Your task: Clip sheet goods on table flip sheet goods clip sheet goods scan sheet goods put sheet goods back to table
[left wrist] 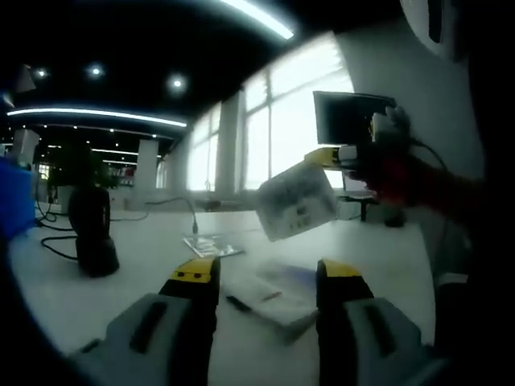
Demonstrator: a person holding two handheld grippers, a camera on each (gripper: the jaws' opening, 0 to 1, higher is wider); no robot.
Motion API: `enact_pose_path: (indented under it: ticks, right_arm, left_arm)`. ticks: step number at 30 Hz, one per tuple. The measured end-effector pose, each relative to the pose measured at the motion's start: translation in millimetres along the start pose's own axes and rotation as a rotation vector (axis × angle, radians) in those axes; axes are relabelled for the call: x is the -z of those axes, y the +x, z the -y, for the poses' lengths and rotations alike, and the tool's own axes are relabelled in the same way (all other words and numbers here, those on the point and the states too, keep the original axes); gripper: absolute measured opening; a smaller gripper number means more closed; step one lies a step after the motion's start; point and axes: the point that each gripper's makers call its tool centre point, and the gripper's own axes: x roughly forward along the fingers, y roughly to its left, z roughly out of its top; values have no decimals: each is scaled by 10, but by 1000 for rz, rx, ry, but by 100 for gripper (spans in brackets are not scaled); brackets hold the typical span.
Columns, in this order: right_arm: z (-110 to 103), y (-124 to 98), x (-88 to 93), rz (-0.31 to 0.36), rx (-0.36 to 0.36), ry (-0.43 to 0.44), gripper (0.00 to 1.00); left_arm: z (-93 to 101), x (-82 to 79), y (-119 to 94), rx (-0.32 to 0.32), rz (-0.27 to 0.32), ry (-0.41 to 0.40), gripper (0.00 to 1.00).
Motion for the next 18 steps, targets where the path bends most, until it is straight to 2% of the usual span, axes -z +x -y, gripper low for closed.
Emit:
enact_pose_path:
  ticks: [7, 18]
  right_arm:
    - [104, -86, 25, 12, 36, 13, 0]
    - [354, -237, 258, -14, 108, 48, 0]
  left_arm:
    - [1, 1, 1, 2, -1, -3, 40]
    - [-3, -4, -12, 8, 8, -2, 40]
